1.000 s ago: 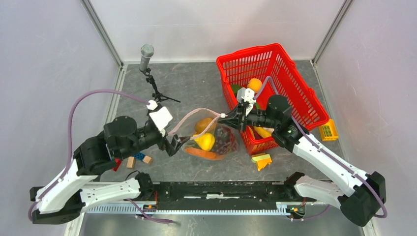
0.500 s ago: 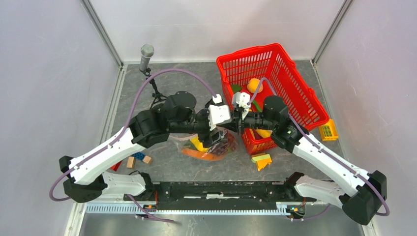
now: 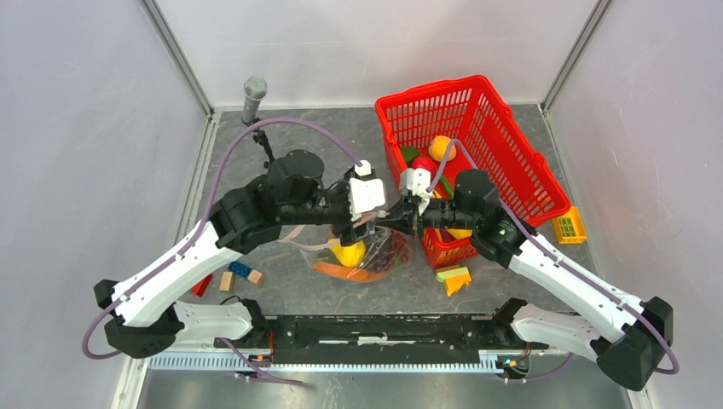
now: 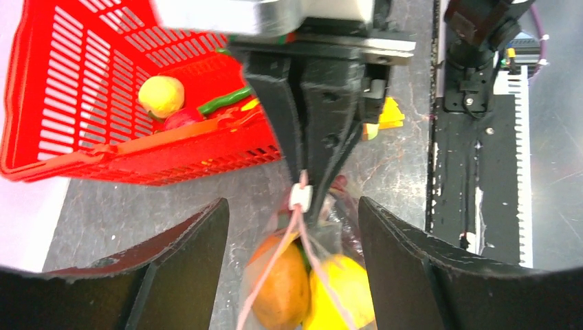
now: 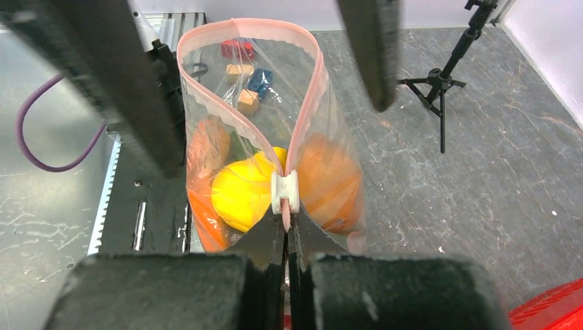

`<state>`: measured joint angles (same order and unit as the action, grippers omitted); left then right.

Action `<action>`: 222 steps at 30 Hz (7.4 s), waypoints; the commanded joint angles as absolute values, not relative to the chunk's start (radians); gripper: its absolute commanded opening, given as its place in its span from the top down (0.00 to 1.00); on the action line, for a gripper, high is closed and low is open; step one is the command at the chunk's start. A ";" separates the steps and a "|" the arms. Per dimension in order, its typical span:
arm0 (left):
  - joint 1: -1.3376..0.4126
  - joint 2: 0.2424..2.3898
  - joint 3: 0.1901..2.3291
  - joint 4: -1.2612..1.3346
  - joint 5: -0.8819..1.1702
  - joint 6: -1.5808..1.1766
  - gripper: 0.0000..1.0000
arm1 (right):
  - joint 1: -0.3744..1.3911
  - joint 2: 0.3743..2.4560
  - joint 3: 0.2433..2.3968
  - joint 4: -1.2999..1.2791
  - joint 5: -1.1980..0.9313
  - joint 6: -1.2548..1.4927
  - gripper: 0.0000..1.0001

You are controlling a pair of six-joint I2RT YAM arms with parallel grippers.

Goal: Place the food in the zip-top bag and seal the zipper
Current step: Zip the zipper food storage bag at the center of the board, then place the zipper food storage bag at the center of the board, then reset both arms

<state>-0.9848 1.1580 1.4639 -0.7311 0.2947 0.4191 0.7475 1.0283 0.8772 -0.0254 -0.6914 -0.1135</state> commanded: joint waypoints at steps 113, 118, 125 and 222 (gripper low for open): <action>-0.801 0.849 1.190 -0.805 0.254 0.337 0.98 | 0.839 1.087 0.996 -0.114 -0.366 -0.243 1.00; -0.801 0.818 1.167 -0.863 0.160 0.332 0.98 | 0.836 1.045 0.974 -0.123 -0.191 -0.220 1.00; -0.801 0.765 1.151 -0.893 0.031 0.317 0.98 | 0.822 1.003 0.949 -0.095 -0.098 -0.185 1.00; -0.390 0.696 0.984 -0.489 -0.169 -0.395 0.00 | 0.543 0.710 0.812 -0.207 0.369 0.206 0.02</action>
